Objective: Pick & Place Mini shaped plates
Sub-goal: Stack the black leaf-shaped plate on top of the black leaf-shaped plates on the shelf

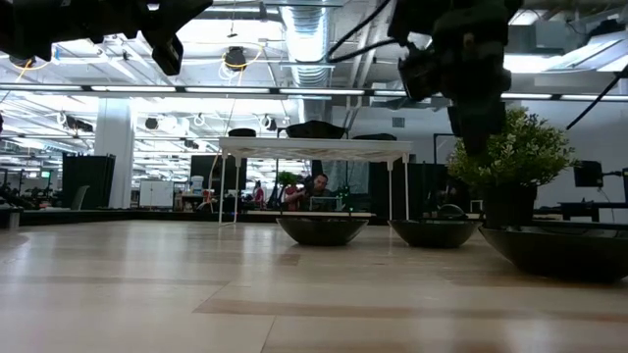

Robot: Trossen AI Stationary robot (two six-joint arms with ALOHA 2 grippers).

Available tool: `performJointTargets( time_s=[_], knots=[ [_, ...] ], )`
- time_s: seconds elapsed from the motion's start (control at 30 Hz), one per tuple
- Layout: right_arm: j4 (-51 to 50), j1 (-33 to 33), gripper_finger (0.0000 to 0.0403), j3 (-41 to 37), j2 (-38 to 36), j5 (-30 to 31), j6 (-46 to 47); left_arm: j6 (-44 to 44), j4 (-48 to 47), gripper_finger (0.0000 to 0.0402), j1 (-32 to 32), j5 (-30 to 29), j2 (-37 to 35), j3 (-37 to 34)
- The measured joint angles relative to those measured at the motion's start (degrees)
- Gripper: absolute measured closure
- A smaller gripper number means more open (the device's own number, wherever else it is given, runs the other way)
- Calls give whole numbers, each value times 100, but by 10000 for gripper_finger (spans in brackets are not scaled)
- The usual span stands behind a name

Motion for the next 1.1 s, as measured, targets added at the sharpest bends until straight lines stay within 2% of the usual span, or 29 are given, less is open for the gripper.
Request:
performJointTargets(
  time_s=[0.23,0.6,0.93,1.1],
  knots=[
    [568,0,349,-386,0,-1,51,0,-57,305,19,282,-217,-2],
    [1513,-9,349,-792,11,10,206,-203,-113,305,194,302,-1571,-604],
    [2110,-22,348,-1164,13,344,588,-31,-120,305,193,656,-1645,-958],
    [2507,-22,329,-1399,13,338,886,17,-112,305,193,664,-1644,-1062]
  ],
)
